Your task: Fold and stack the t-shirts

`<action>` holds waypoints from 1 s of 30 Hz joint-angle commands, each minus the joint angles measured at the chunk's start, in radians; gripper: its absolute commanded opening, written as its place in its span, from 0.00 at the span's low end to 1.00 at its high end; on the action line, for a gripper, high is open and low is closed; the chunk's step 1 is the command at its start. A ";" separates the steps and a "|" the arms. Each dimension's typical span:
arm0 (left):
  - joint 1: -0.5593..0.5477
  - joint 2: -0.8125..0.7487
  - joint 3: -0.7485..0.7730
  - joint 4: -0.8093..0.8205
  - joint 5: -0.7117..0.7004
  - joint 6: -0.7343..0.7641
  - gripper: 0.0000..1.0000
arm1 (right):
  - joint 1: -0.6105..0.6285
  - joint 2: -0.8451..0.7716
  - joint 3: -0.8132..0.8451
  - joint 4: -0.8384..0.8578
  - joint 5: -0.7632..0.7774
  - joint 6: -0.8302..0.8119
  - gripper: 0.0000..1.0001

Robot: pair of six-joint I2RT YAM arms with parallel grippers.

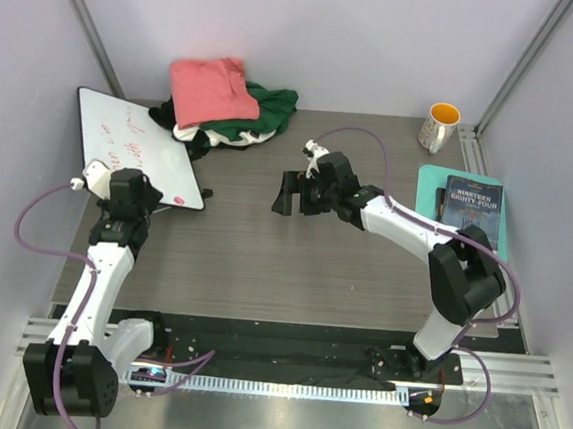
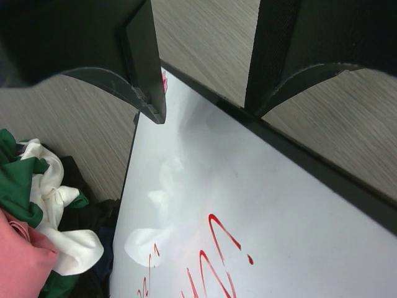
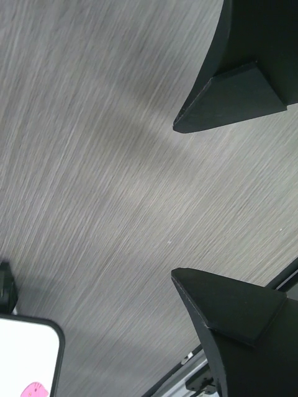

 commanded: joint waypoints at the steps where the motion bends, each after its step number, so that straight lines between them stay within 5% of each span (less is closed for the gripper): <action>1: -0.005 -0.032 0.041 -0.040 -0.046 0.012 0.57 | 0.010 0.034 0.092 -0.003 -0.013 -0.018 0.96; 16: -0.006 0.018 0.089 -0.072 -0.072 0.033 0.59 | 0.042 0.200 0.333 -0.048 -0.048 -0.039 0.97; 30: -0.006 0.018 0.029 -0.071 -0.092 -0.021 0.49 | 0.043 0.191 0.274 -0.032 -0.031 -0.065 0.97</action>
